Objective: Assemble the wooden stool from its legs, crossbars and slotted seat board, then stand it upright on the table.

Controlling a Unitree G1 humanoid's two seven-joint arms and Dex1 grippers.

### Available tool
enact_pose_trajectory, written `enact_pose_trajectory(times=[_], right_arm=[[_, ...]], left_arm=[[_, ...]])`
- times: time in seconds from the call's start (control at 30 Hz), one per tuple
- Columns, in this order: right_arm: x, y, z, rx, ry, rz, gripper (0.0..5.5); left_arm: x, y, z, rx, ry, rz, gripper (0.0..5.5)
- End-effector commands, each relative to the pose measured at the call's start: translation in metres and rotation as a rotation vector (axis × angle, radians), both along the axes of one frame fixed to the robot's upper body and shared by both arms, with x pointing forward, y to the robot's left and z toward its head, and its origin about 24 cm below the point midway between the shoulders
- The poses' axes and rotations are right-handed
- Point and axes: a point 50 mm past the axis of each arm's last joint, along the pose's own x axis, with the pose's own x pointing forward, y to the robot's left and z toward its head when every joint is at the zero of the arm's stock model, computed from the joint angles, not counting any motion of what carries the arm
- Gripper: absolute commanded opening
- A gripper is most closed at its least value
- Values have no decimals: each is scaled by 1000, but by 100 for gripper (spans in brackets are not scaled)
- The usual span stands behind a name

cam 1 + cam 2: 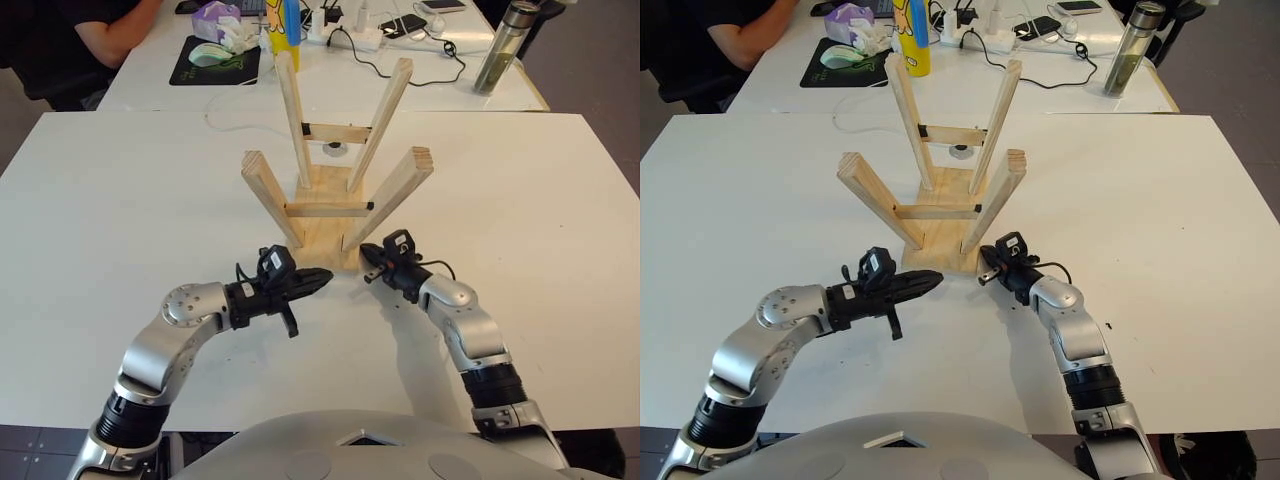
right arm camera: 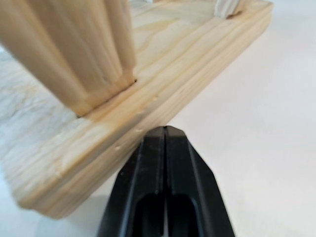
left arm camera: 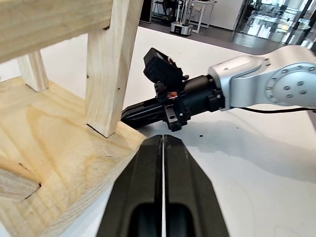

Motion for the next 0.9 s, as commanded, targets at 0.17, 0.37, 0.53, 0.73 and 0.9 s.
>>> enact_pose_trajectory(times=[0.17, 0.37, 0.53, 0.73, 0.9], right_arm=[[-10, -4, -22, -33, 128, 13, 0], [-10, -5, -23, -41, 132, 17, 0], [-6, -4, -22, -45, 124, 43, 0], [-2, -18, -6, -20, 13, 88, 0], [9, -69, 50, 168, -157, -45, 0]], left_arm=[[16, -17, -16, 27, -43, 108, 3], [31, -22, -31, 106, -34, 219, 3], [26, -23, -51, 243, 61, 216, 3], [21, -13, -62, 351, 140, 263, 3], [22, -8, -62, 343, 163, 299, 3]])
